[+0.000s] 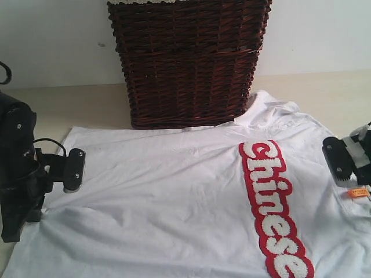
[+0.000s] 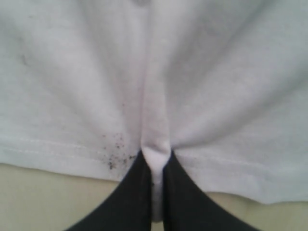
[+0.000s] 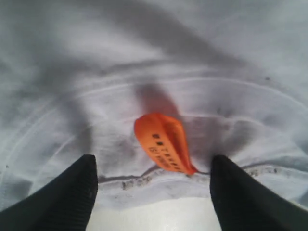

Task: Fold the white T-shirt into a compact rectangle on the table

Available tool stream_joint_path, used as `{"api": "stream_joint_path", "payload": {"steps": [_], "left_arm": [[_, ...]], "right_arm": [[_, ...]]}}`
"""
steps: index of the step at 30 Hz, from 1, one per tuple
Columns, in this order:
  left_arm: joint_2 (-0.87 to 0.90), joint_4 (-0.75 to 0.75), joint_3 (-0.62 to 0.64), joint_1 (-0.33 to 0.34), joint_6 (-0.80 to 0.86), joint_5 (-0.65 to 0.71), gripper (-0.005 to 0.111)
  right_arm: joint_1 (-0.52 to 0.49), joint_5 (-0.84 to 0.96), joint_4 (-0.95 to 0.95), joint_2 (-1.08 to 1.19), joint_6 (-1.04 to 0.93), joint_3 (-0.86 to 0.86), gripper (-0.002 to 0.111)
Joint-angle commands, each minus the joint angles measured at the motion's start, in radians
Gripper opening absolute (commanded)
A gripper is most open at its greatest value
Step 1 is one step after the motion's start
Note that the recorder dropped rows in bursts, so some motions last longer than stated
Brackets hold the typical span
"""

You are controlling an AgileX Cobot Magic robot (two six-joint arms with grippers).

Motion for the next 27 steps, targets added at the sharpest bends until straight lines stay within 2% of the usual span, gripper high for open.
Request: {"api": "stream_joint_path", "payload": {"steps": [1,9,13,17,20,27], "left_arm": [[0.027,-0.035,0.02,0.004,0.003,-0.062,0.0],[0.027,-0.07,0.02,0.004,0.06,-0.047,0.0],[0.027,-0.112,0.02,0.004,0.132,-0.047,0.0],[0.027,-0.112,0.02,0.004,0.132,-0.047,0.0],[0.027,-0.112,0.02,0.004,0.132,-0.045,0.0],[0.027,-0.112,0.02,0.004,0.132,-0.041,0.0]], "right_arm": [[0.001,-0.084,-0.118,-0.002,-0.005,0.049,0.067],[-0.001,-0.091,-0.28,-0.004,0.197,0.049,0.068],[-0.001,-0.122,-0.275,-0.013,0.176,0.049,0.068],[0.001,-0.186,-0.212,-0.007,0.132,0.049,0.068],[0.001,-0.175,-0.127,0.018,0.032,0.049,0.068],[0.001,-0.143,-0.138,0.031,0.027,0.049,0.068]]}}
